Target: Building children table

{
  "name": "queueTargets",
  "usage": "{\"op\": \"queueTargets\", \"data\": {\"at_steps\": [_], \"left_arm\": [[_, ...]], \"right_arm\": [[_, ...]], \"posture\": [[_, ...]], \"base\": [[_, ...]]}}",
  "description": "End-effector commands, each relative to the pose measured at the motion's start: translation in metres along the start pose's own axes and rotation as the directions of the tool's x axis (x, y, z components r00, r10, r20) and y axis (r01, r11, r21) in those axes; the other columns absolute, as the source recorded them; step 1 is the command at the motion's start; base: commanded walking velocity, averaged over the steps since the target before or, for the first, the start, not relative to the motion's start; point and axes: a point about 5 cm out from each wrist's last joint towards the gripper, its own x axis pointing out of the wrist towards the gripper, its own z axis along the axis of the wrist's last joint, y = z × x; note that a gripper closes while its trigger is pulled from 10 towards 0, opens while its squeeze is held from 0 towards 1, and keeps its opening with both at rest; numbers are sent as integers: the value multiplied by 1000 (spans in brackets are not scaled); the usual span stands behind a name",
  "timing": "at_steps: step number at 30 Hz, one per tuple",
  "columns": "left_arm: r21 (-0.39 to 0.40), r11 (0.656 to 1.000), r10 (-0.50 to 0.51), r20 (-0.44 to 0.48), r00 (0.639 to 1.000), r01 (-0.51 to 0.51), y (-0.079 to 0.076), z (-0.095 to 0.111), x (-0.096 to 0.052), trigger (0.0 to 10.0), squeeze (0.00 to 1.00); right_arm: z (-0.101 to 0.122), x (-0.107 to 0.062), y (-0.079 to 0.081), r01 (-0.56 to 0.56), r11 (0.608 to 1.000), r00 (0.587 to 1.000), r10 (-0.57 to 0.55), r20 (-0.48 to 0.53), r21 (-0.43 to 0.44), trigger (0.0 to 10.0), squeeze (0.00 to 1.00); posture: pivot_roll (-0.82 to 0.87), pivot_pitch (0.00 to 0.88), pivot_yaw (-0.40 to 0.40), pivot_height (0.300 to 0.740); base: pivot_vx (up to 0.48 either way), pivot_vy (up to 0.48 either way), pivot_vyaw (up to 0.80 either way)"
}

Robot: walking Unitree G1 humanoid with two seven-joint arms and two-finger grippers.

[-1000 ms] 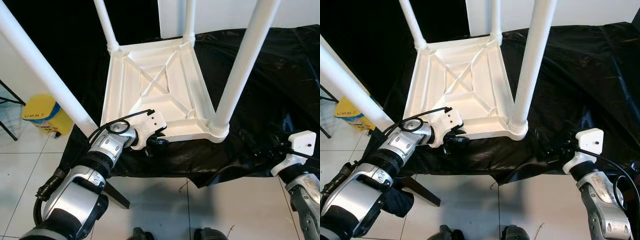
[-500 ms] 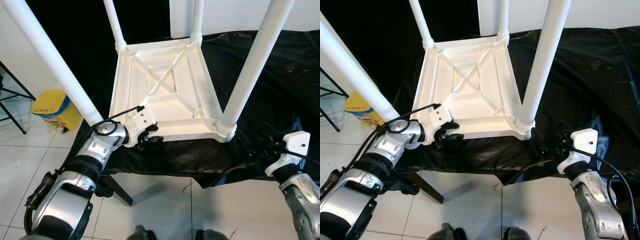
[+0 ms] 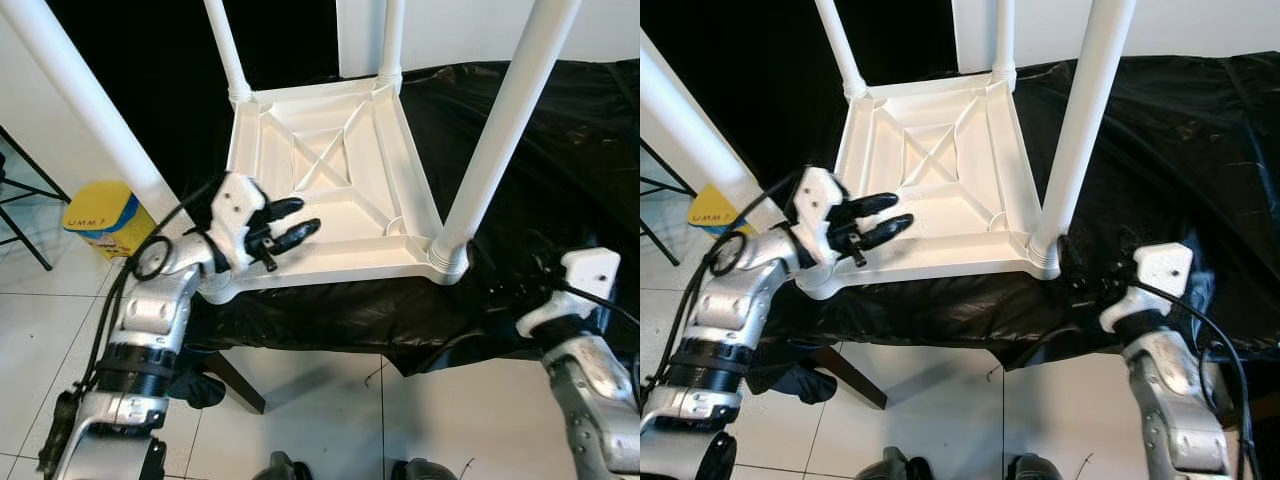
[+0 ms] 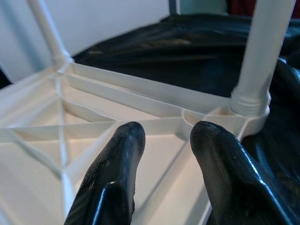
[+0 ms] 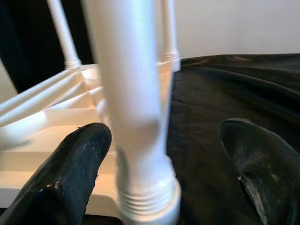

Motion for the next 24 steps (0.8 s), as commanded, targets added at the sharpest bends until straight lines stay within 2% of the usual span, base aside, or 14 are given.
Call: {"op": "queueTargets", "data": {"at_steps": [1,4,5,9,11,12,14,16,17,18,24], "left_arm": [[-24,974,223,7,975,-223,12,1,-7,10000,0],[-24,974,223,7,975,-223,12,1,-7,10000,0],[-47,958,284,8,959,-283,15,1,-14,10000,0],[-47,958,284,8,959,-283,15,1,-14,10000,0],[-78,928,365,11,931,-363,13,-6,-33,10000,0],[-78,928,365,11,931,-363,13,-6,-33,10000,0],[-128,909,400,-2,916,-397,10,-16,-51,10000,0],[-128,909,400,-2,916,-397,10,-16,-51,10000,0],[-141,904,405,-10,914,-403,9,-18,-56,10000,0],[-172,903,393,-33,919,-393,7,-21,-61,10000,0],[-175,908,371,-78,925,-379,4,-25,-71,10000,0]], "right_arm": [[1,2,4,1,1000,1000,-1,-2,1,10000,0],[1,2,4,1,1000,1000,-1,-2,1,10000,0],[2,6,7,9,1000,1000,-9,11,2,10000,0],[2,6,7,9,1000,1000,-9,11,2,10000,0],[4,19,12,19,1000,999,-20,29,8,10000,0],[4,19,12,19,1000,999,-20,29,8,10000,0],[6,31,14,28,1000,999,-28,39,-2,10000,0],[6,31,14,28,1000,999,-28,39,-2,10000,0],[7,34,14,30,1000,999,-30,42,-7,10000,0],[9,40,19,31,999,999,-30,42,-7,10000,0],[16,53,33,20,1000,998,-20,59,2,10000,0]], "posture": [[-139,67,94,740],[-139,67,94,740],[-129,60,100,740],[-129,60,100,740],[-110,61,114,740],[-110,61,114,740],[-107,62,127,740],[-107,62,127,740],[-107,61,129,740],[-102,59,130,740],[-94,56,127,740]], "base": [[0,0,0],[0,0,0],[0,0,0],[0,0,0],[0,0,0],[0,0,0],[0,0,0],[0,0,0],[0,0,0],[0,0,0],[0,0,0]]}}
